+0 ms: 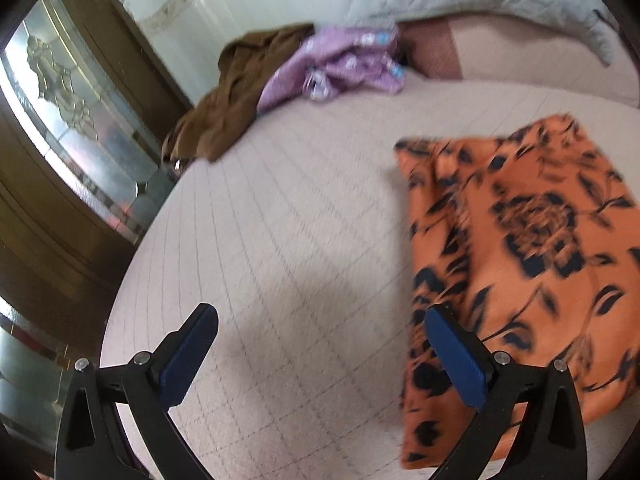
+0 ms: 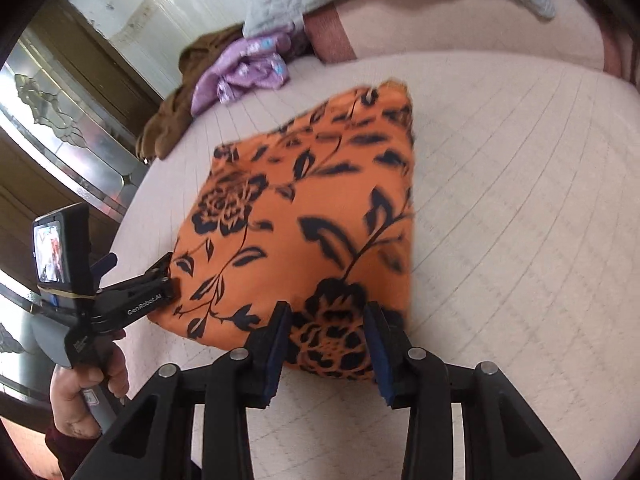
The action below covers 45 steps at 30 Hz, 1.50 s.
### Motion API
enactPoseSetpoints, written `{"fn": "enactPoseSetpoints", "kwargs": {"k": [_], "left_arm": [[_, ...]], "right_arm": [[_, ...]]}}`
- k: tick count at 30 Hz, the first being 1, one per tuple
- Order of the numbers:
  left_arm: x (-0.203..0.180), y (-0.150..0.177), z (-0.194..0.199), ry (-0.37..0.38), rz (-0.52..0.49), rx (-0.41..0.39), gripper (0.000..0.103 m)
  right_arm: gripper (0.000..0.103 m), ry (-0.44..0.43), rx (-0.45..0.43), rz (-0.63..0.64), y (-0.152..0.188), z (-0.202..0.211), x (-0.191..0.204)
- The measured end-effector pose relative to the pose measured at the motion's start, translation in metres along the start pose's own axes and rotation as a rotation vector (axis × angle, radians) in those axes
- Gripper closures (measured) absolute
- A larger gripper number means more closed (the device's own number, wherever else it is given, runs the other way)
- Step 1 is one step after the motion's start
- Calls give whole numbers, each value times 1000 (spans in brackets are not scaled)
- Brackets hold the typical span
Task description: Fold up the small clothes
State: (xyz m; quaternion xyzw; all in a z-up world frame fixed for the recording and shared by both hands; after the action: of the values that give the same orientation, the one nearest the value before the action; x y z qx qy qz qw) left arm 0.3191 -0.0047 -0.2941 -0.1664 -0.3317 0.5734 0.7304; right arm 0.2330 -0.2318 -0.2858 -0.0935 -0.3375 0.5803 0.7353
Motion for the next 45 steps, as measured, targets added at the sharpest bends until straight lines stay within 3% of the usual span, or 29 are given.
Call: {"fn": "enactPoseSetpoints", "kwargs": {"k": [3, 6, 14, 28, 45], "left_arm": [[-8, -7, 14, 31, -2, -54, 0], [-17, -10, 27, 71, 2, -99, 0], [-37, -18, 44, 135, -12, -149, 0], [-51, -16, 44, 147, -34, -136, 0], [-45, -14, 27, 150, -24, -86, 0]], "right_arm": [[49, -35, -47, -42, -1, 10, -12], [46, -77, -89, -85, -3, 13, -28], [45, -122, -74, -158, -9, 0, -54], [45, -167, -89, -177, -17, 1, -56], [43, -159, -77, -168, -18, -11, -53]]}}
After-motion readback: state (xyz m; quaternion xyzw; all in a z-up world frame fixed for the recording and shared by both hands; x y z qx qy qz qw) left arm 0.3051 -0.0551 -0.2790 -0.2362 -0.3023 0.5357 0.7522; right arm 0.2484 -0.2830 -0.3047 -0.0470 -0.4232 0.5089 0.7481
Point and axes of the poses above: each gripper's, at about its wrist camera, not at the fingertips, and z roughly against the way its jaws point, x to its left, y to its underside, the point moved 6 cm from there along -z, roughly the way its jaws point, and after that the axes turned 6 degrees about z, right-handed, at the moved point
